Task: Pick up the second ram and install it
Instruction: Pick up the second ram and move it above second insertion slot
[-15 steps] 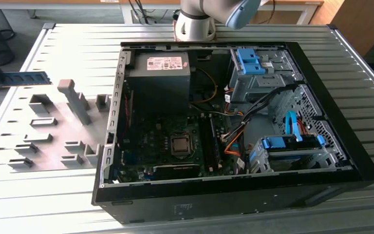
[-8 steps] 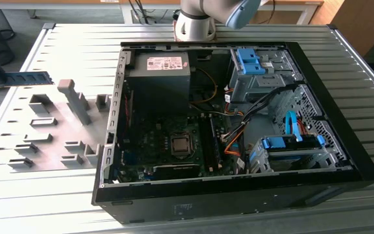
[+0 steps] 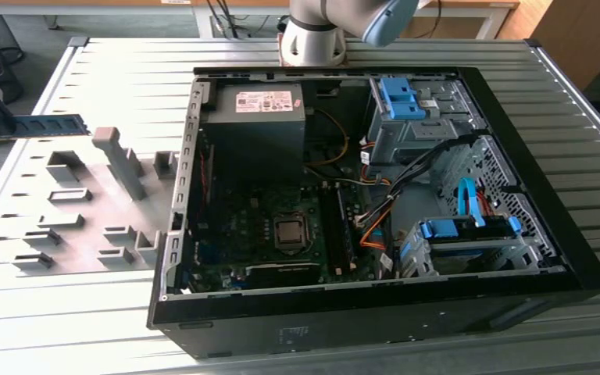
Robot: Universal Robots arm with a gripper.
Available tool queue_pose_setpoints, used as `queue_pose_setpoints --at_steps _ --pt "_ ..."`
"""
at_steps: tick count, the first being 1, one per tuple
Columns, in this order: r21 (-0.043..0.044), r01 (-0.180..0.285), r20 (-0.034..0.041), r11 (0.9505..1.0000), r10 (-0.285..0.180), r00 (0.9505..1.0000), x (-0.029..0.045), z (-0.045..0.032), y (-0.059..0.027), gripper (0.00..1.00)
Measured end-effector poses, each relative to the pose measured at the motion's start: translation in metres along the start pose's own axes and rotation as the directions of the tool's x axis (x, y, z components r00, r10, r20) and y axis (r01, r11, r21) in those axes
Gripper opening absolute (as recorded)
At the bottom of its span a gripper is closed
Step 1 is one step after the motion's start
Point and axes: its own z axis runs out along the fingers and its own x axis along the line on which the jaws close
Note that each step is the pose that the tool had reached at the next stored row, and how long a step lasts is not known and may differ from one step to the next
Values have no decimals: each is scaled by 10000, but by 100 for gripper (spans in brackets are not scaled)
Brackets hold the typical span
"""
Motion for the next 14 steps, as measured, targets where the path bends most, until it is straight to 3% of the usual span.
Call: queue_pose_setpoints --at_steps 14 --pt "0 0 0 10000 0 10000 1 0 -69 14"
